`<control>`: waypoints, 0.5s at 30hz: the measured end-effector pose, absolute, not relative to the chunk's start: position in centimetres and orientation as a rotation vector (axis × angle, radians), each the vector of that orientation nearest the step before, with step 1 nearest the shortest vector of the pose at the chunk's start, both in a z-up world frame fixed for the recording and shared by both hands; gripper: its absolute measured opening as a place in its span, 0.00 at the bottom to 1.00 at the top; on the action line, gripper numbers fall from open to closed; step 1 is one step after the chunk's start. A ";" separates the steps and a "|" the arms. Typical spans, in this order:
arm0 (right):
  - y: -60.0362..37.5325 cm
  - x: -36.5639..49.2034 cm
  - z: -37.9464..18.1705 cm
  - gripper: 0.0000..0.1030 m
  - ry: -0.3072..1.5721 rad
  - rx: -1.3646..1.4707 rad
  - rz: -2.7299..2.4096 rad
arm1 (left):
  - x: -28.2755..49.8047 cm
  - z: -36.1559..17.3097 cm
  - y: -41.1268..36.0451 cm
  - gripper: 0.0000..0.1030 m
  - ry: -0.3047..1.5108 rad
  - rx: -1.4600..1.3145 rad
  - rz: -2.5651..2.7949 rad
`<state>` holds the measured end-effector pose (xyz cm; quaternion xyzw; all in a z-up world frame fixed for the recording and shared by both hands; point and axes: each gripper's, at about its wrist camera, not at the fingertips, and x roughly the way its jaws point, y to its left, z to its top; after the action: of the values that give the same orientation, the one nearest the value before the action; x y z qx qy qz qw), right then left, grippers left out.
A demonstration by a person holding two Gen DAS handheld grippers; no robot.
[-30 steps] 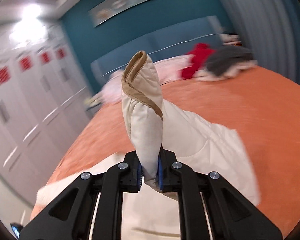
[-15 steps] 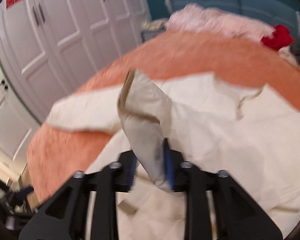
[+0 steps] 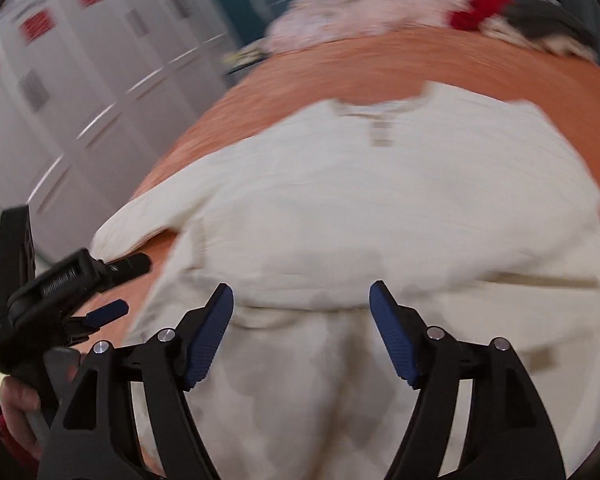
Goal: Fold large clothes
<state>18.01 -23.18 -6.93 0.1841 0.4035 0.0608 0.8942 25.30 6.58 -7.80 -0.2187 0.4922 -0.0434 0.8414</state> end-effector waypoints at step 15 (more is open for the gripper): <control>-43.5 18.7 -12.3 0.60 0.777 0.798 -0.277 | 30.7 -8.5 0.9 0.05 1.093 -0.373 -0.186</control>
<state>18.70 -43.54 -12.33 0.3773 0.3676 -0.1312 0.8399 30.68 0.94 -8.47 -0.1761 0.5158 -0.0880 0.8338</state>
